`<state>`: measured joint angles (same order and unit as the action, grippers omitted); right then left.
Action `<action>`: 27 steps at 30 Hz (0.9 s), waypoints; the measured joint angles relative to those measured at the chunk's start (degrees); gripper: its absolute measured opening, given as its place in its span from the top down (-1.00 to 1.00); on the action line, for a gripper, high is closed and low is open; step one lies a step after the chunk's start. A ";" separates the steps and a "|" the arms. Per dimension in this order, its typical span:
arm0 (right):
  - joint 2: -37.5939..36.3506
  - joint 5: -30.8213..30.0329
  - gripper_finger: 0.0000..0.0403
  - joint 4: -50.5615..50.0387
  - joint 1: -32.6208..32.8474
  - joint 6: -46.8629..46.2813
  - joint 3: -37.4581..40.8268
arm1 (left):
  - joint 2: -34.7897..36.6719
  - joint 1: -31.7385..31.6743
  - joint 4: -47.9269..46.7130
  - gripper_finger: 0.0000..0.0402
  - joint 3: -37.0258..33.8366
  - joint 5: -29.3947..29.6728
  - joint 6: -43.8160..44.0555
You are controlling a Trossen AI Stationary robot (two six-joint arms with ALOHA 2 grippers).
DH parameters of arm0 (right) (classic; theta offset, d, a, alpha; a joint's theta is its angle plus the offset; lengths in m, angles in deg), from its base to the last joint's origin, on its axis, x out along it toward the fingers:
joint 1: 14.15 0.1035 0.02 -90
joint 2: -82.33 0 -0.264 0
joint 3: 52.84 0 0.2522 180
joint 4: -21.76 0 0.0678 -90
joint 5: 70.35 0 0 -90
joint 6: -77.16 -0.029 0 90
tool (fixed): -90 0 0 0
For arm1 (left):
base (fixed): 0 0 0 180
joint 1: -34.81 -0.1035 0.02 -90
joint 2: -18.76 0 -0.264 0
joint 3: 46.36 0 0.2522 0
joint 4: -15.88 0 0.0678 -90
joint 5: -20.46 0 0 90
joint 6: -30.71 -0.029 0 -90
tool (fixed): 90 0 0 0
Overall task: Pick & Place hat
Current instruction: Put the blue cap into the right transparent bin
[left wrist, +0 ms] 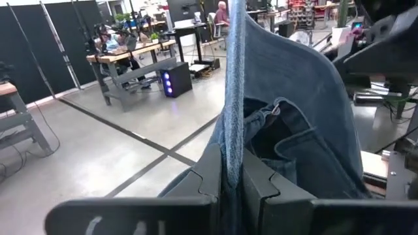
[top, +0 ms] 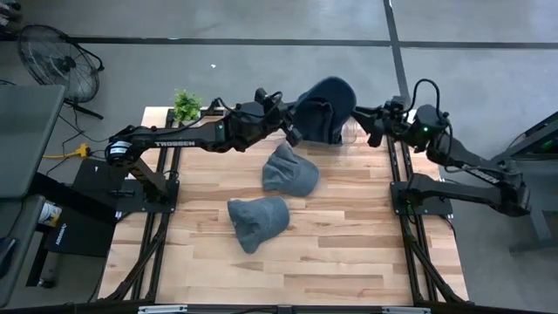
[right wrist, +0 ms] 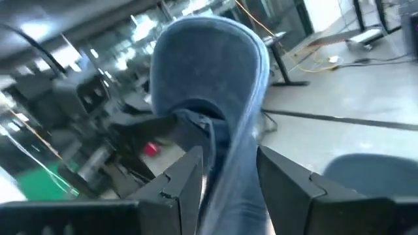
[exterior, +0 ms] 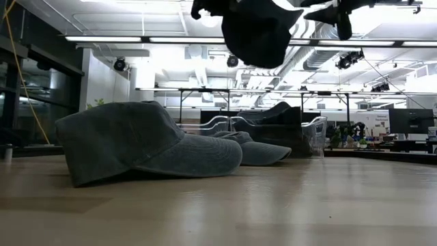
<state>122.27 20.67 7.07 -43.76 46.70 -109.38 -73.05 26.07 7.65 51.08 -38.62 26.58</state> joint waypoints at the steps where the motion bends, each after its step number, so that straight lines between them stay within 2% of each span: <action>1: 0.07 -0.02 0.31 1.62 0.00 -1.06 0.99 | 0.00 0.00 0.44 0.94 0.00 0.05 -0.02; 6: 2.18 1.32 0.31 9.81 0.00 -4.00 4.05 | 0.02 0.00 1.32 0.94 0.00 0.13 -0.01; 14: 7.96 1.41 0.31 21.54 -0.07 -5.40 4.25 | -2.25 0.07 2.42 0.94 -0.05 1.02 1.05; 23: 10.79 0.11 0.31 24.78 -0.10 -4.98 4.27 | -3.74 0.09 5.83 0.94 -0.02 -0.74 3.03; 27: 10.73 0.04 0.40 24.81 -0.10 -3.75 4.25 | -3.61 0.07 6.05 0.94 0.07 -1.58 3.13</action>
<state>133.00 20.71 31.87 -43.86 42.95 -105.13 -76.67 26.15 13.70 51.15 -40.19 29.71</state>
